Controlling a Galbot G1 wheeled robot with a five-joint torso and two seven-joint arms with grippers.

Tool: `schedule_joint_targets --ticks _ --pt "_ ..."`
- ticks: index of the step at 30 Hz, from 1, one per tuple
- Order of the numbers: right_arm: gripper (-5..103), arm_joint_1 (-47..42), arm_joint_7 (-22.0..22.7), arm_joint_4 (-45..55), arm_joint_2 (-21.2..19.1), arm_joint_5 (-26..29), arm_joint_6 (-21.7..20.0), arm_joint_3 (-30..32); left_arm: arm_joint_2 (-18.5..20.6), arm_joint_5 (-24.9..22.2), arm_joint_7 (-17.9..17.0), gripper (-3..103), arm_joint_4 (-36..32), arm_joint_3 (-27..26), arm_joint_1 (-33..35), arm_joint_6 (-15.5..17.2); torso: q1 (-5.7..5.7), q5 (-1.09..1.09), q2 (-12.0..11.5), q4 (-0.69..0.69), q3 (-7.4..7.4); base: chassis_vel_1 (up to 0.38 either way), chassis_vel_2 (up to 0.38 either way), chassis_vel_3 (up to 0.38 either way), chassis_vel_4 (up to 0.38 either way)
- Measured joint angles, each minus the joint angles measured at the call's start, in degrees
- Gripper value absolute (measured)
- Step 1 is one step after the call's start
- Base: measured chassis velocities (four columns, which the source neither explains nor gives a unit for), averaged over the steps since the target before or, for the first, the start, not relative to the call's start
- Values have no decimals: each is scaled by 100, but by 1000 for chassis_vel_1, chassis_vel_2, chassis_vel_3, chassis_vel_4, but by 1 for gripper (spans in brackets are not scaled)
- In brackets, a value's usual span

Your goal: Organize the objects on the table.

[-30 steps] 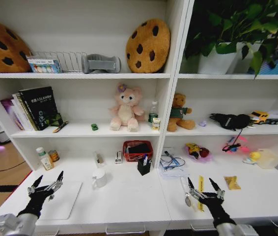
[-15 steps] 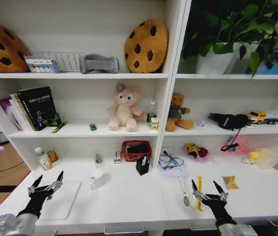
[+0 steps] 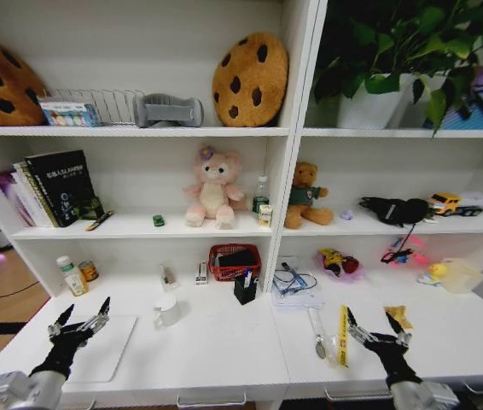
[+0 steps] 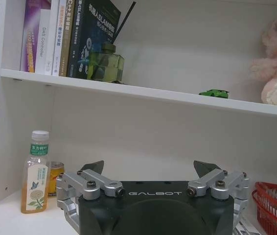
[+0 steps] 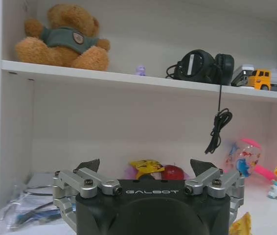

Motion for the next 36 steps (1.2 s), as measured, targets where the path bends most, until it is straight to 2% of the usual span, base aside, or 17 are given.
schedule_joint_targets --ticks 16,17,20,26,36 --pt "100 778 24 -1339 -270 320 -5 135 0 0 2 100 0 0 0 0 -1 2 1 -1 1 -135 -145 136 131" --pt "100 832 27 -1378 -283 369 -10 95 0 0 1 100 -1 0 0 0 0 8 0 -1 2 -115 -129 140 88" --pt "100 1035 66 -1508 -294 465 -78 7 0 0 2 100 0 0 0 0 -1 -1 1 -1 1 -34 -56 89 43" --pt "100 1618 100 -1994 -423 612 -294 -203 0 0 1 100 0 0 0 0 -1 0 0 1 0 50 32 -19 -34" --pt "100 2538 -16 -3209 -707 687 -477 -673 0 0 -1 100 0 0 0 0 0 2 0 0 1 0 0 0 0"
